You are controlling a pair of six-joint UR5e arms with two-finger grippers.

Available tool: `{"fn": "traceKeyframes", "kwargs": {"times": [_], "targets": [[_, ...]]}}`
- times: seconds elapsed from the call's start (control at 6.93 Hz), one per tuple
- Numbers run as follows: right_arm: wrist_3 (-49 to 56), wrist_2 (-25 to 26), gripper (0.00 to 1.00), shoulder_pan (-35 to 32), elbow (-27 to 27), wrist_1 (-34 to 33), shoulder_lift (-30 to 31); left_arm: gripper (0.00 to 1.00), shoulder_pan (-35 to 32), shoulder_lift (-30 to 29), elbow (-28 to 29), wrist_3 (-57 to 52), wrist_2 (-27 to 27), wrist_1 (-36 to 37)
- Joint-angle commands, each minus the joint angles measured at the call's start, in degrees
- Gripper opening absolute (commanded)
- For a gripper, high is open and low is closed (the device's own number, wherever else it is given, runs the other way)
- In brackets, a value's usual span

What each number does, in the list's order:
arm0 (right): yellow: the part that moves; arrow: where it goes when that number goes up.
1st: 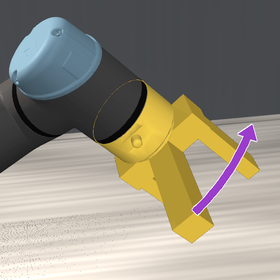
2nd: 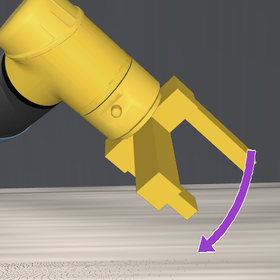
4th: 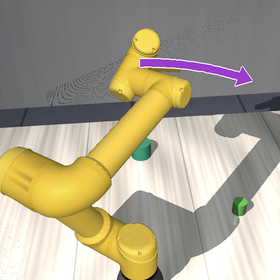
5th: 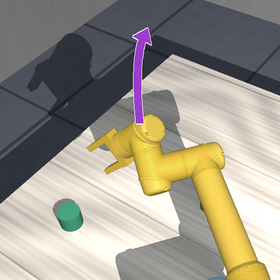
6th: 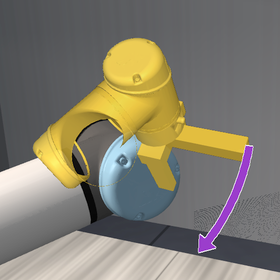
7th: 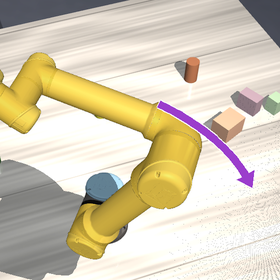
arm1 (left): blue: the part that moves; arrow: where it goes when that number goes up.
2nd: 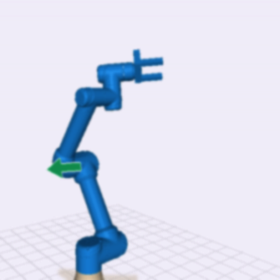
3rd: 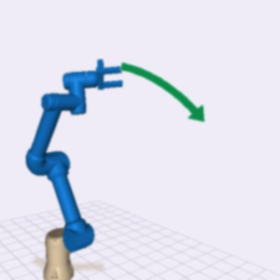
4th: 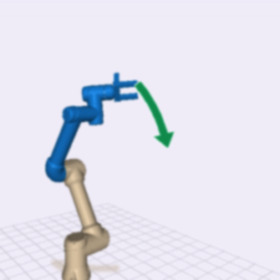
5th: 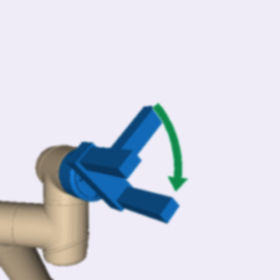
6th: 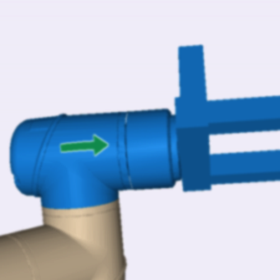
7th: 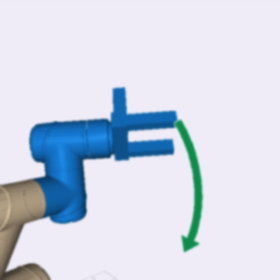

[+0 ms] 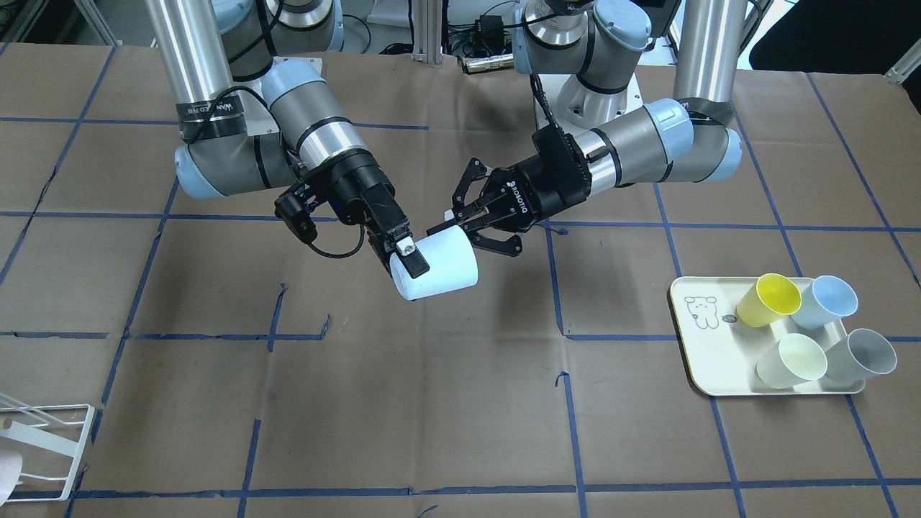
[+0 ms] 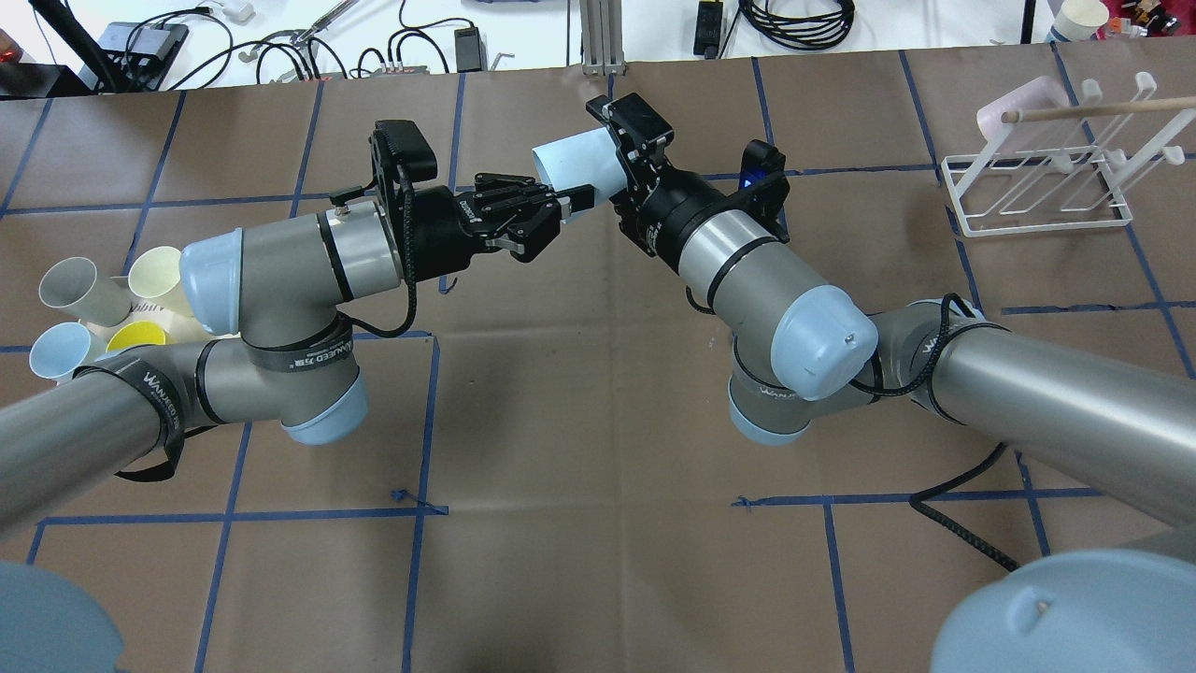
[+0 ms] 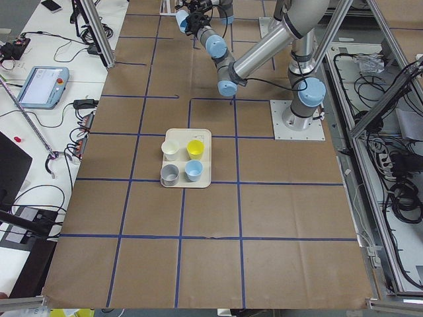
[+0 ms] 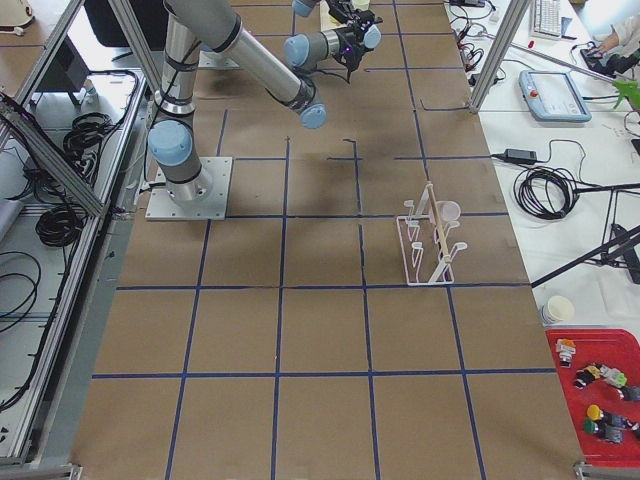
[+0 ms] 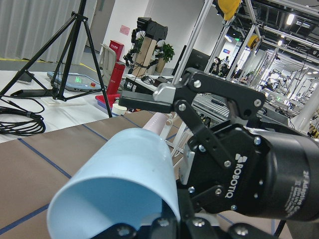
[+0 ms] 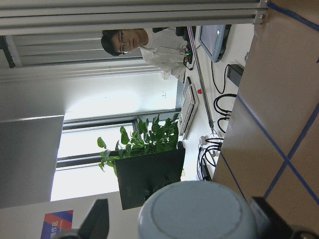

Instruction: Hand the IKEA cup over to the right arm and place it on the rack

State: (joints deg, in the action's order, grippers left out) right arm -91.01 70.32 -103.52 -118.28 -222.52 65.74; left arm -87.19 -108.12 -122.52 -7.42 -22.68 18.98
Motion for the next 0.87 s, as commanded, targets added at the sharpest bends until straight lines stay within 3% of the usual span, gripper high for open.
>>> {"fn": "traceKeyframes", "kwargs": {"times": [0.0, 0.14, 0.43, 0.58, 0.72], "targets": [[0.13, 0.0, 0.83, -0.02, 0.07, 0.07, 0.09, 0.01, 0.0, 0.01, 0.0, 0.13, 0.0, 0.01], [0.13, -0.09, 0.71, -0.02, 0.07, 0.07, 0.09, 0.03, 0.0, 0.01, 0.0, 0.13, 0.0, 0.01], [0.04, -0.27, 0.63, -0.02, 0.07, -0.02, 0.09, 0.08, 0.0, 0.01, 0.0, 0.13, 0.0, 0.01], [0.04, -0.18, 0.59, -0.02, 0.16, -0.02, 0.09, 0.2, 0.0, 0.28, 0.0, 0.21, 0.0, -0.08], [0.04, -0.18, 0.58, -0.02, 0.16, -0.02, 0.09, 0.48, 0.0, 0.54, 0.09, 1.26, -0.52, 0.01]]}}
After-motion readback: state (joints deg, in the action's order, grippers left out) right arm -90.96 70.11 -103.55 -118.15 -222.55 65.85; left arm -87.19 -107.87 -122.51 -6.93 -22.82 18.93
